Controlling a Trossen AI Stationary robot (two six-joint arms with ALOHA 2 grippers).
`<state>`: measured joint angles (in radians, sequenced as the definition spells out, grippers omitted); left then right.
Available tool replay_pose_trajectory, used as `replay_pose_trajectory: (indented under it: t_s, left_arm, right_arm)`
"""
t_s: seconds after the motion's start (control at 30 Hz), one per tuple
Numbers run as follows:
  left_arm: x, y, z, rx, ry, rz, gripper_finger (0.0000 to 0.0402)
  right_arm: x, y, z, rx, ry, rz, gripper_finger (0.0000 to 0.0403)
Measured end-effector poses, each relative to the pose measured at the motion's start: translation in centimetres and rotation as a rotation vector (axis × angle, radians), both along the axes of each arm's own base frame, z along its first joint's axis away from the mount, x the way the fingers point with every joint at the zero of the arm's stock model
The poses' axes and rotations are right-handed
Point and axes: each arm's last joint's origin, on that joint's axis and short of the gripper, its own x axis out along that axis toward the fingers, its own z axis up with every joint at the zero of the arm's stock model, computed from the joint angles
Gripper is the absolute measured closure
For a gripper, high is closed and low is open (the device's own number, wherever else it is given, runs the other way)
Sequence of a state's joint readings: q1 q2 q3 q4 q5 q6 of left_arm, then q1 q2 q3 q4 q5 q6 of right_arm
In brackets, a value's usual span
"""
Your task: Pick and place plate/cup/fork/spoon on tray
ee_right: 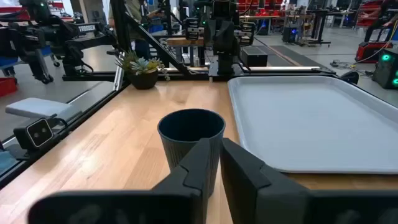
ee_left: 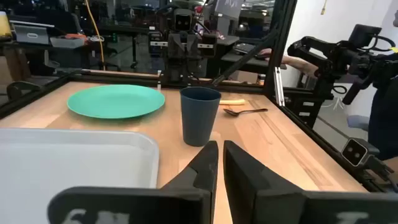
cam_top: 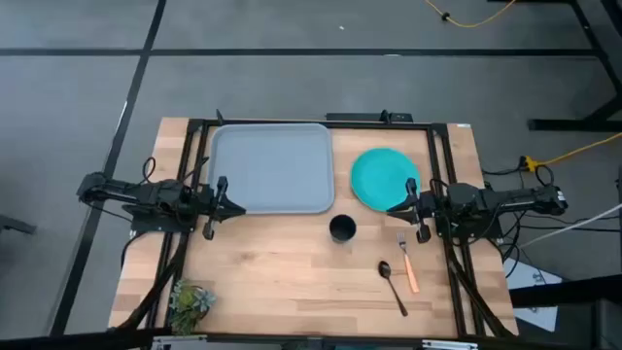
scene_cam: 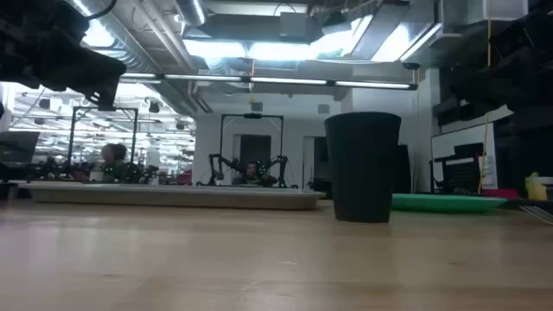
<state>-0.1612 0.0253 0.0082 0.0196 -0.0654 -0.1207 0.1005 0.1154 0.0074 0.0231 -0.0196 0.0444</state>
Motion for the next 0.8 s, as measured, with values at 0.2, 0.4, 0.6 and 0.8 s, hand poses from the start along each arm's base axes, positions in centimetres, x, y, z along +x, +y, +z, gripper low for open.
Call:
replay_pose_trajectory:
  t_s: [0.2, 0.4, 0.6, 0.8]
  left_arm:
    - [0.0, 0.0, 0.0, 0.0, 0.0, 0.0, 0.0382]
    - [0.0, 0.0, 0.0, 0.0, 0.0, 0.0, 0.0382]
    - [0.0, 0.0, 0.0, 0.0, 0.0, 0.0, 0.0382]
    - [0.0, 0.0, -0.01, 0.0, 0.0, 0.0, 0.0382]
  right_arm:
    - [0.0, 0.0, 0.0, 0.0, 0.0, 0.0, 0.0359]
    - [0.01, -0.01, 0.14, 0.043, -0.009, -0.007, 0.0359]
    - [0.02, -0.03, 0.22, 0.187, -0.002, -0.024, 0.0359]
    - [0.02, -0.03, 0.19, 0.186, 0.002, -0.025, 0.0359]
